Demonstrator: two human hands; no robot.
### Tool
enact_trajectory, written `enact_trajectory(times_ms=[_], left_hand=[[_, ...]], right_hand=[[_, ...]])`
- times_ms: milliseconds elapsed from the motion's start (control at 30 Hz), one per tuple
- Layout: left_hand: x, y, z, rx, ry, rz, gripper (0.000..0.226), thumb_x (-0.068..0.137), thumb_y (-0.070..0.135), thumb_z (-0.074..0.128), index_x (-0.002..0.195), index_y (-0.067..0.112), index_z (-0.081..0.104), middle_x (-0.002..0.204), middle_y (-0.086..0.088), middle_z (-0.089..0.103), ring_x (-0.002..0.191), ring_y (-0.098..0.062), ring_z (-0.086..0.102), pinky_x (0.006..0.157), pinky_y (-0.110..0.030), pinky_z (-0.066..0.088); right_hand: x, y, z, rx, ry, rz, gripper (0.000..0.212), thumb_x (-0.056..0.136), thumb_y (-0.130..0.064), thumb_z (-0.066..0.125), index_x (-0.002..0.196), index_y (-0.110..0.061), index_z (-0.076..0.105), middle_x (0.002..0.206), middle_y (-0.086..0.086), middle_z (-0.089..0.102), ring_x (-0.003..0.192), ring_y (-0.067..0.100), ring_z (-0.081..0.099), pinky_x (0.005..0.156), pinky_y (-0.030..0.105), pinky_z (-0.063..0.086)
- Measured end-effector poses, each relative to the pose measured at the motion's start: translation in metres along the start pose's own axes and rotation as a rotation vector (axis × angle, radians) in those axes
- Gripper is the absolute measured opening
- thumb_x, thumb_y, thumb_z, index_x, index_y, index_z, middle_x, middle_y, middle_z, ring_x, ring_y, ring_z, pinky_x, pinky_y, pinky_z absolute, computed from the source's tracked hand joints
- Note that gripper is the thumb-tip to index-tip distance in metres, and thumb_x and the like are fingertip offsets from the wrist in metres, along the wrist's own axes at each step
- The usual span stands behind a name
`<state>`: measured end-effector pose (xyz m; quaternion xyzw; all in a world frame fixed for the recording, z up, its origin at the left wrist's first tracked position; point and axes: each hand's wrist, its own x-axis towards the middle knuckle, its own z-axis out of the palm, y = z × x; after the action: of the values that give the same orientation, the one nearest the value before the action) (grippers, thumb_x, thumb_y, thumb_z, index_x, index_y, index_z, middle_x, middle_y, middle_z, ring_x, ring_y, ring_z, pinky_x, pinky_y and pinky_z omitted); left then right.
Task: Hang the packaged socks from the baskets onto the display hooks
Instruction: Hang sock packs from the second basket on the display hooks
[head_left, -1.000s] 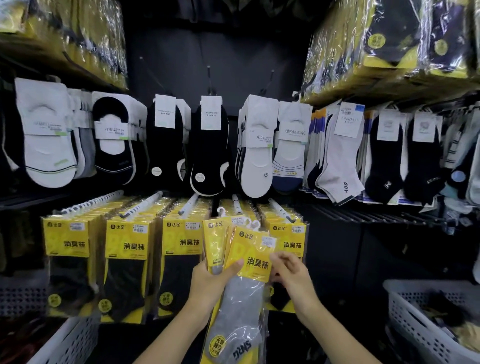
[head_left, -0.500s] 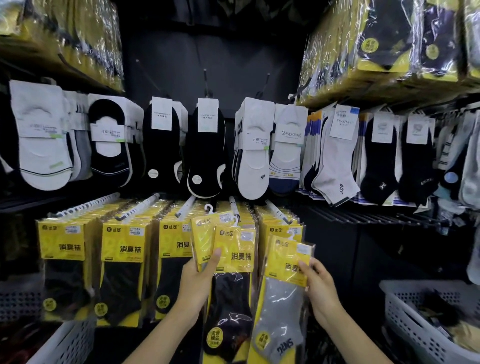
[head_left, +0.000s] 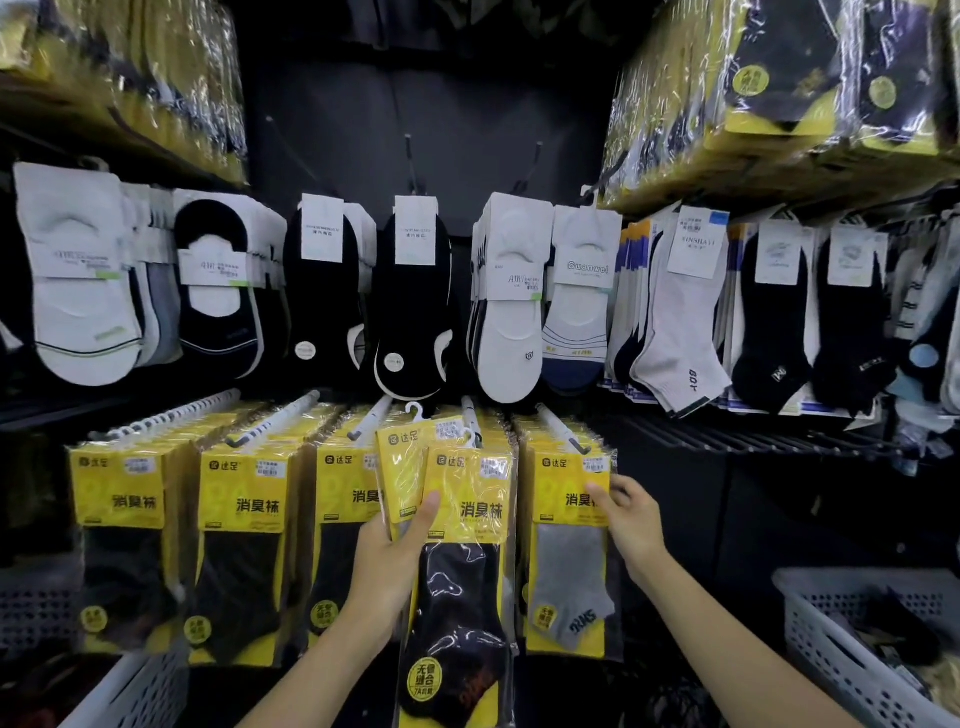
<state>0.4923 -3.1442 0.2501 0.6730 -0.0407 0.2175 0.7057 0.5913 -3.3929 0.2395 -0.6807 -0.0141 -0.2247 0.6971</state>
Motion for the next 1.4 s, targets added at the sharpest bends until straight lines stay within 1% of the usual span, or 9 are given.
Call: enact_trajectory(times_ms=[267,433,600,700,833,1000,1133,1233,1400], left_hand=[[0.007,-0.002,0.006,-0.044,0.012,0.028,0.005,0.087,0.037,0.06,0.091,0.039,0.058,0.071,0.039,0.063,0.07,0.025,0.055,0.066,-0.011,0.034],[0.001,-0.002,0.004,-0.053,0.036,0.032,0.013,0.083,0.039,0.063,0.093,0.031,0.063,0.078,0.029,0.069,0.076,0.016,0.061,0.067,-0.011,0.039],[-0.006,0.0,0.008,-0.096,0.03,0.054,0.016,0.082,0.034,0.066,0.098,0.031,0.064,0.085,0.017,0.073,0.08,0.007,0.066,0.061,-0.007,0.047],[-0.014,0.0,0.021,-0.117,-0.014,0.04,0.016,0.082,0.027,0.07,0.098,0.028,0.066,0.083,0.013,0.074,0.078,0.004,0.068,0.058,-0.002,0.045],[-0.02,-0.002,0.033,-0.134,-0.028,-0.02,0.016,0.079,0.029,0.074,0.094,0.027,0.068,0.083,0.012,0.075,0.077,0.001,0.069,0.056,-0.006,0.047],[-0.013,0.001,0.03,-0.089,-0.011,-0.021,0.009,0.089,0.034,0.058,0.084,0.033,0.065,0.071,0.027,0.069,0.07,0.013,0.063,0.054,-0.004,0.044],[-0.007,0.002,0.02,-0.049,-0.034,0.016,0.008,0.091,0.034,0.056,0.087,0.036,0.063,0.075,0.032,0.068,0.072,0.017,0.061,0.055,-0.003,0.045],[-0.001,0.004,0.016,-0.042,-0.024,0.03,0.007,0.09,0.035,0.057,0.088,0.034,0.064,0.076,0.025,0.069,0.072,0.016,0.062,0.055,-0.002,0.045],[0.004,0.007,0.012,-0.04,-0.021,0.04,0.008,0.09,0.034,0.057,0.088,0.033,0.064,0.071,0.028,0.069,0.067,0.014,0.062,0.052,-0.002,0.043]], right_hand=[[0.032,0.02,0.029,-0.134,0.274,0.062,0.027,0.081,-0.026,0.075,0.092,-0.01,0.056,0.091,0.011,0.067,0.077,0.018,0.06,0.064,0.025,0.044],[0.01,0.014,0.032,-0.137,0.386,0.141,0.046,0.082,-0.024,0.075,0.116,-0.004,0.051,0.12,0.012,0.052,0.098,0.024,0.056,0.079,0.029,0.044],[-0.059,-0.017,0.035,0.128,-0.086,0.135,0.031,0.096,-0.036,0.048,0.107,-0.011,0.063,0.1,0.005,0.069,0.088,0.016,0.066,0.076,0.025,0.051],[-0.088,-0.032,0.033,0.174,-0.337,0.089,0.029,0.091,-0.038,0.054,0.106,-0.016,0.066,0.1,0.004,0.074,0.091,0.019,0.071,0.073,0.024,0.057],[-0.093,-0.031,0.023,0.159,-0.281,0.093,0.029,0.087,-0.029,0.065,0.109,-0.01,0.065,0.107,0.006,0.072,0.105,0.025,0.067,0.096,0.042,0.051],[-0.079,-0.011,-0.004,0.243,-0.132,0.19,0.017,0.095,-0.015,0.055,0.105,-0.007,0.066,0.099,0.012,0.074,0.083,0.022,0.072,0.068,0.031,0.058],[-0.059,-0.003,-0.024,0.175,0.058,0.172,0.012,0.096,-0.012,0.054,0.102,-0.01,0.065,0.099,0.008,0.072,0.089,0.022,0.068,0.076,0.034,0.056],[-0.04,-0.017,-0.028,0.113,0.048,0.058,0.011,0.096,-0.014,0.054,0.1,-0.02,0.063,0.098,-0.002,0.071,0.088,0.011,0.068,0.064,0.017,0.052],[-0.017,-0.031,-0.02,-0.008,-0.096,-0.03,0.015,0.096,-0.013,0.055,0.108,-0.019,0.059,0.1,-0.005,0.07,0.091,0.006,0.066,0.071,0.018,0.054]])
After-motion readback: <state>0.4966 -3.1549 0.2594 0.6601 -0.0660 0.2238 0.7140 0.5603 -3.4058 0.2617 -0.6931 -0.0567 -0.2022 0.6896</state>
